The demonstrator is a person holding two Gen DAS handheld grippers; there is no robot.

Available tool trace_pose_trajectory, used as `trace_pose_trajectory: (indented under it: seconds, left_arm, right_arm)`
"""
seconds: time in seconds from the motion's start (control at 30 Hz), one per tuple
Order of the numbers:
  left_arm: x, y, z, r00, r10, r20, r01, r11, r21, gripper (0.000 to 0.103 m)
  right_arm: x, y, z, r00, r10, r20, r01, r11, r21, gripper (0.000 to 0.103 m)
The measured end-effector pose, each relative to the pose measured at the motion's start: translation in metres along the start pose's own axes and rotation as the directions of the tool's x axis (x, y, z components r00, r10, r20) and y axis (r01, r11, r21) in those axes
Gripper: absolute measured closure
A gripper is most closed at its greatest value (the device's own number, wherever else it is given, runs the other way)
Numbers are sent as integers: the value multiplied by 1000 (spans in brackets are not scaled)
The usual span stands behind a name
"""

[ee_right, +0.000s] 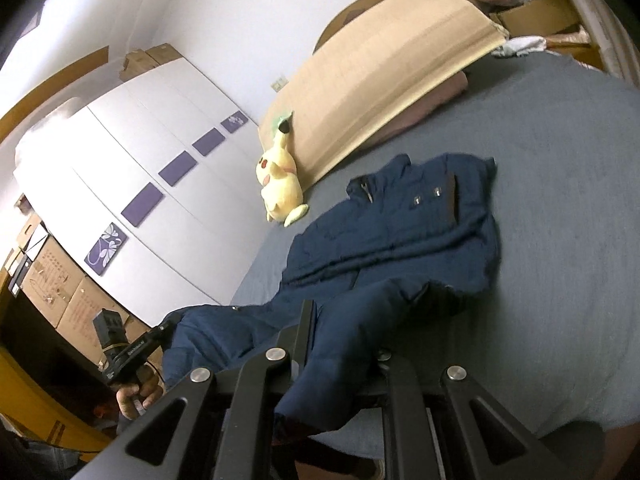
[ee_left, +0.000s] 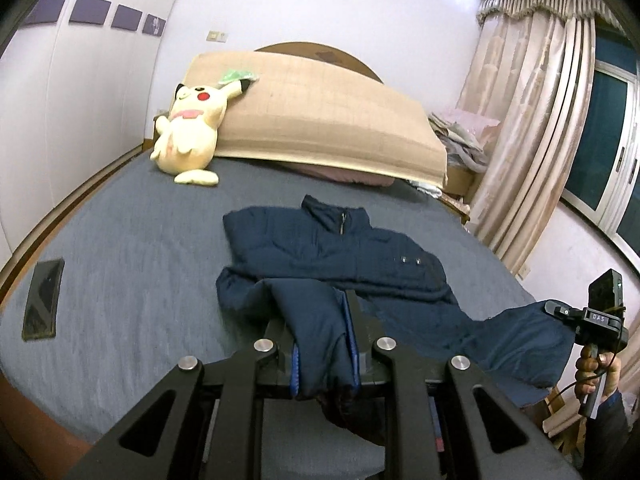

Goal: Fold large clothes
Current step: 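Lift the hem with both tools and fold it toward the collar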

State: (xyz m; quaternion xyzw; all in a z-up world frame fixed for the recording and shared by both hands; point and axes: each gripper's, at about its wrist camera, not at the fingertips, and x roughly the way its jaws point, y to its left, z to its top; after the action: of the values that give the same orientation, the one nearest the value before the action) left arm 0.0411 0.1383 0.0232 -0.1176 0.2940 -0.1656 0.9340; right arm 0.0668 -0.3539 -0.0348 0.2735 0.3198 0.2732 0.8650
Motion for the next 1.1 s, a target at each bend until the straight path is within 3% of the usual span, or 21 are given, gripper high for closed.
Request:
trace_pose_trajectory:
  seconds: [0.37,1.1]
  left_arm:
    - [8,6,26,999,5,39,-4,1000,-31,84]
    - [56,14,49,992,130,5,-129,987,-94,85]
  right_arm:
    - [14,26,55,999,10,48,-6,997,-74,91]
    - [52,22,97,993,-73,95,75,997,-22,91]
